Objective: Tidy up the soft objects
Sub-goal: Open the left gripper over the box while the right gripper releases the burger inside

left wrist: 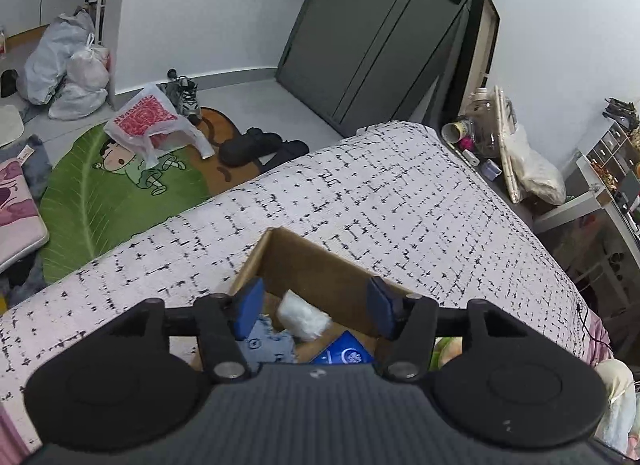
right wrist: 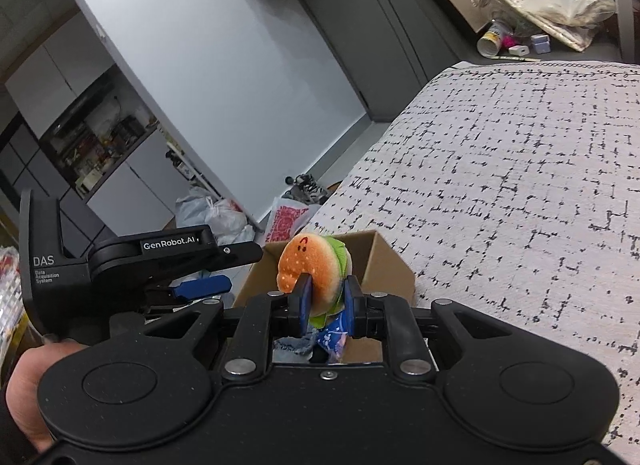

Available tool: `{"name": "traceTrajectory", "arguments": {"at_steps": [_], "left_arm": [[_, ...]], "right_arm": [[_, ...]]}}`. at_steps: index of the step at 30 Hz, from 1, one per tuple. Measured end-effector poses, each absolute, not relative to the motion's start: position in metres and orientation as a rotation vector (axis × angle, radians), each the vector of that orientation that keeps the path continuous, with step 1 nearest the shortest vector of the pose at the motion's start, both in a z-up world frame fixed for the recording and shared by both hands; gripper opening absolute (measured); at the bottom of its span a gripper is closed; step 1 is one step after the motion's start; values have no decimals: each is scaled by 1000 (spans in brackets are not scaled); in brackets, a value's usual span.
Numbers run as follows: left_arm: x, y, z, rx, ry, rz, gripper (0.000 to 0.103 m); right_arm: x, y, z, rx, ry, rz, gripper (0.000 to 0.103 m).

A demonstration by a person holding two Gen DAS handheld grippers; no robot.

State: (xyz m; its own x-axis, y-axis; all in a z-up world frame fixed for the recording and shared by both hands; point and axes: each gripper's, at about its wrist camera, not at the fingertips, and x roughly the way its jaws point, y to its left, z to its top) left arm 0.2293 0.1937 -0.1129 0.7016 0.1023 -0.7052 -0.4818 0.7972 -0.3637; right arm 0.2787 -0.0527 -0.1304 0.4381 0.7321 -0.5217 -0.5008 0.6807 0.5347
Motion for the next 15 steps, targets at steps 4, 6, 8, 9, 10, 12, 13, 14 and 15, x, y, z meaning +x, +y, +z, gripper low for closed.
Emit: {"name": "traceTrajectory", "arguments": {"at_steps": [4, 6, 8, 9, 10, 12, 13, 14, 15], "left_arm": [[225, 198, -114, -572, 748, 359, 60], [222, 197, -114, -566, 761, 362, 62], [219, 196, -112, -561, 776, 361, 65], [217, 195, -111, -558, 779, 358, 66], [215, 194, -110, -554, 779, 355, 69], [211, 189, -106, -537, 781, 354, 74], [209, 188, -104, -528, 784, 353, 79], [208, 185, -102, -519, 785, 352, 82], [206, 182, -100, -509, 783, 348, 82]], "right_arm": [[274, -45, -130, 329, 810, 830, 29], [272, -42, -130, 318, 822, 845, 40], [270, -46, -129, 337, 822, 835, 43], [271, -48, -128, 341, 826, 828, 43], [271, -49, -127, 344, 827, 820, 43], [270, -53, -124, 338, 828, 802, 43], [270, -54, -123, 337, 828, 797, 43], [269, -56, -122, 337, 828, 793, 43], [268, -58, -121, 337, 828, 787, 43]]}}
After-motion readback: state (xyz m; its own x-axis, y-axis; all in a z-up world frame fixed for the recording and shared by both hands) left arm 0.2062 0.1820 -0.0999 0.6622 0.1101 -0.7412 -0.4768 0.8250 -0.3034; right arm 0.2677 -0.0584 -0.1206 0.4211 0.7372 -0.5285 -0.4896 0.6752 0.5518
